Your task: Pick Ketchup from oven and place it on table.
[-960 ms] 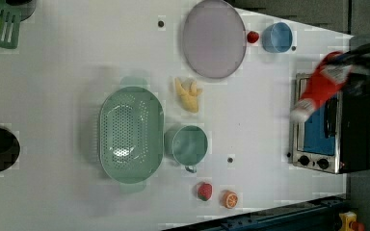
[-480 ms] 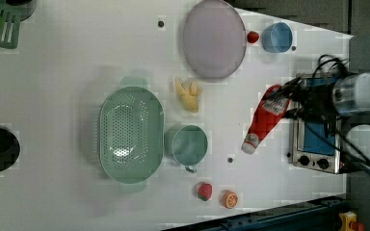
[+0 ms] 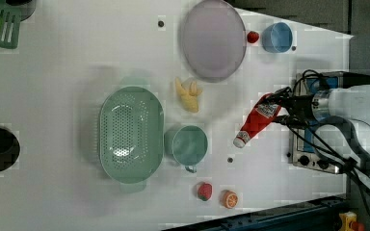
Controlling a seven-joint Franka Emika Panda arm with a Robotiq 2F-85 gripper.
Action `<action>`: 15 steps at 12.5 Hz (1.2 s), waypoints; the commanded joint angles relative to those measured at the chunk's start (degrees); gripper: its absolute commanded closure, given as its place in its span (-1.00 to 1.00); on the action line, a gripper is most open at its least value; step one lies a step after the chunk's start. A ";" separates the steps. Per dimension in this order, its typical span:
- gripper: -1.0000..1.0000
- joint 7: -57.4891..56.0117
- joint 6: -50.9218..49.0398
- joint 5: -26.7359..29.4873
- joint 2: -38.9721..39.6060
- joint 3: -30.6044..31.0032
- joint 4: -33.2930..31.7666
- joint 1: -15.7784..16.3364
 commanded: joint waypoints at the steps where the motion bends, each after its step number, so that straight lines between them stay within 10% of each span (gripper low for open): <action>1: -0.38 -1.35 5.85 0.72 6.07 0.40 -0.73 0.24; 4: -1.00 -1.22 9.33 0.79 5.92 0.46 -0.48 0.29; 15: -1.00 -0.60 -19.05 0.78 -11.13 0.33 19.95 0.24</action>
